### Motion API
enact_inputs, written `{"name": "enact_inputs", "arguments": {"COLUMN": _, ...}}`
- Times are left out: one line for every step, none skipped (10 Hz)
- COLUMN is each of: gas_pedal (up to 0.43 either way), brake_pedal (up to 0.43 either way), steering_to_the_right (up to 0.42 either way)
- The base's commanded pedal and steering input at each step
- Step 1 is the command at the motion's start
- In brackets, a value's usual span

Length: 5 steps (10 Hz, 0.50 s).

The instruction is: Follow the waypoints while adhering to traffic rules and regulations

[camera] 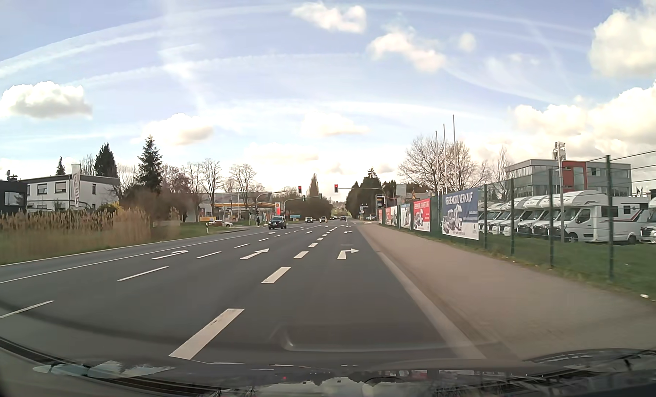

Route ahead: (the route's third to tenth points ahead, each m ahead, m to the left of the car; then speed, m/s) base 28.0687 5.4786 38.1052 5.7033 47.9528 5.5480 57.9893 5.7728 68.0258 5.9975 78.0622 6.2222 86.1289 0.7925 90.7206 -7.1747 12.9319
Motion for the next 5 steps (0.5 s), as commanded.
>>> {"name": "enact_inputs", "arguments": {"gas_pedal": 0.000, "brake_pedal": 0.183, "steering_to_the_right": -0.007}}
{"name": "enact_inputs", "arguments": {"gas_pedal": 0.000, "brake_pedal": 0.195, "steering_to_the_right": -0.005}}
{"name": "enact_inputs", "arguments": {"gas_pedal": 0.000, "brake_pedal": 0.195, "steering_to_the_right": -0.004}}
{"name": "enact_inputs", "arguments": {"gas_pedal": 0.000, "brake_pedal": 0.207, "steering_to_the_right": -0.004}}
{"name": "enact_inputs", "arguments": {"gas_pedal": 0.000, "brake_pedal": 0.213, "steering_to_the_right": -0.003}}
